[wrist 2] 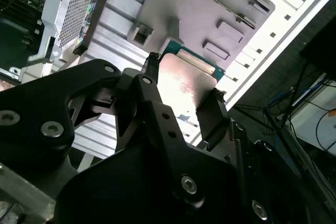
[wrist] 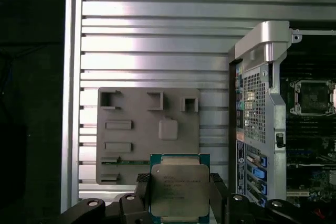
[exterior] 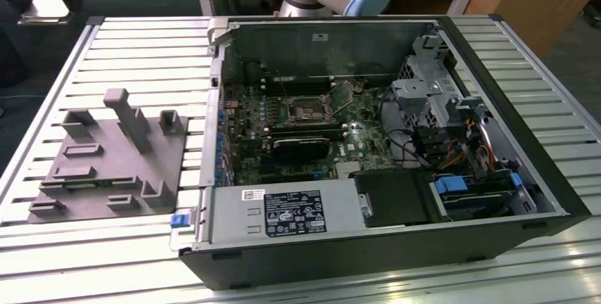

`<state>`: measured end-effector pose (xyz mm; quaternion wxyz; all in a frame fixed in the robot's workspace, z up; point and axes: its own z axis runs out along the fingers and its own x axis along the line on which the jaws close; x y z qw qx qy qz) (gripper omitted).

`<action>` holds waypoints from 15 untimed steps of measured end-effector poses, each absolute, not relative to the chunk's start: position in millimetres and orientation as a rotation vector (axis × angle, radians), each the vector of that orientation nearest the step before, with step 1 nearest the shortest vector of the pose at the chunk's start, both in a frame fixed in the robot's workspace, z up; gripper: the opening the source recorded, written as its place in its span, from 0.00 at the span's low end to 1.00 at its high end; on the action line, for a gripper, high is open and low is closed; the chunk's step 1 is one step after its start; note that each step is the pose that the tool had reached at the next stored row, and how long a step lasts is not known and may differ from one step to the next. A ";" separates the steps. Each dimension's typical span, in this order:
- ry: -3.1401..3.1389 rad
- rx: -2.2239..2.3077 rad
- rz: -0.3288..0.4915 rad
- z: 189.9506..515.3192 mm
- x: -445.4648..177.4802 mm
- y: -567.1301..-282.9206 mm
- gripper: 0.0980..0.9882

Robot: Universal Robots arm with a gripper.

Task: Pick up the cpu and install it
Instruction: 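Pick up the cpu and move it towards the insertion slot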

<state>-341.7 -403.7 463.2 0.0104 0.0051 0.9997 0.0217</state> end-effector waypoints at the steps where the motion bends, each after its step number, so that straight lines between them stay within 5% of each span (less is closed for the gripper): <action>1: 3.120 0.016 0.068 463.2 -340.8 -403.8 0.49; 15: 3.120 0.016 0.068 463.2 -334.0 -403.8 0.49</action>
